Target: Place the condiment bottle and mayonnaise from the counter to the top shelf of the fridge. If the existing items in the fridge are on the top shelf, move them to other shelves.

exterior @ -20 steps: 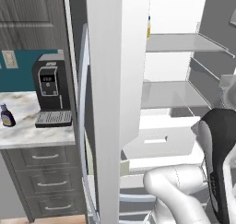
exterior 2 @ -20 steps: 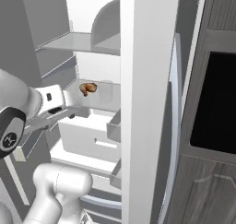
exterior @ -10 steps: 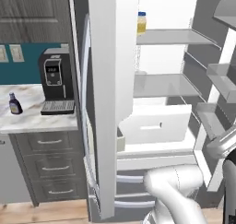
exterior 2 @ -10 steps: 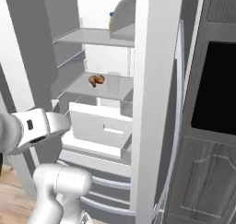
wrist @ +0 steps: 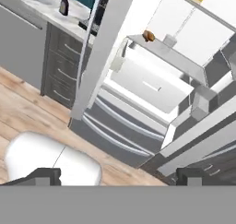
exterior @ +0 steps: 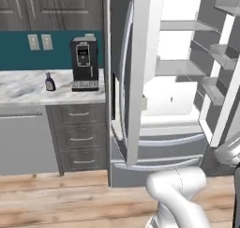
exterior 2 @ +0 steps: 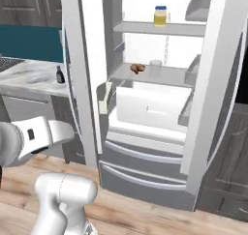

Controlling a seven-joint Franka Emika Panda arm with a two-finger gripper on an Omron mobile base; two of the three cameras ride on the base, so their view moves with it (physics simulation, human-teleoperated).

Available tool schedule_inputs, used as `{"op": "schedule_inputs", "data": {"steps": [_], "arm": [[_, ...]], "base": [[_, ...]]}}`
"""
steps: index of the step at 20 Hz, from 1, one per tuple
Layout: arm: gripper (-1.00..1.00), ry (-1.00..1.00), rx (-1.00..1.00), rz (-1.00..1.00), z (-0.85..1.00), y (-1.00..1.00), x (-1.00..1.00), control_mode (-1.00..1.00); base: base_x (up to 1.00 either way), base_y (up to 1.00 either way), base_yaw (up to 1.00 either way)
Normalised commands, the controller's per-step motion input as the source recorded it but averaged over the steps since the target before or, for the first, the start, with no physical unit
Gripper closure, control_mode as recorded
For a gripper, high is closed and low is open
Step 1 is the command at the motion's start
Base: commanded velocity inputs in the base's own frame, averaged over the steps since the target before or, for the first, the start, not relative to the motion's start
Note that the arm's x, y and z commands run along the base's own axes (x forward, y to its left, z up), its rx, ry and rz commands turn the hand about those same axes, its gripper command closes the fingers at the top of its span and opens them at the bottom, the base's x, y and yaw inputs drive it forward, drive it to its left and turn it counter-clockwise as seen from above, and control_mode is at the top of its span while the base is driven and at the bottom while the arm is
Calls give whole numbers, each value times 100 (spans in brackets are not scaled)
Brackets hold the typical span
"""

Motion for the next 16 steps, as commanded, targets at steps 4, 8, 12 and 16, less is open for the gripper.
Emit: {"op": "schedule_inputs", "data": {"steps": [4,8,12,16], "arm": [[-100,0,0,0,0,0,0,100],[-100,0,0,0,0,0,0,100],[-100,0,0,0,0,0,0,100],[-100,0,0,0,0,0,0,100]], "base": [[-19,100,0],[41,100,-2],[100,100,-6],[100,100,-4]]}}
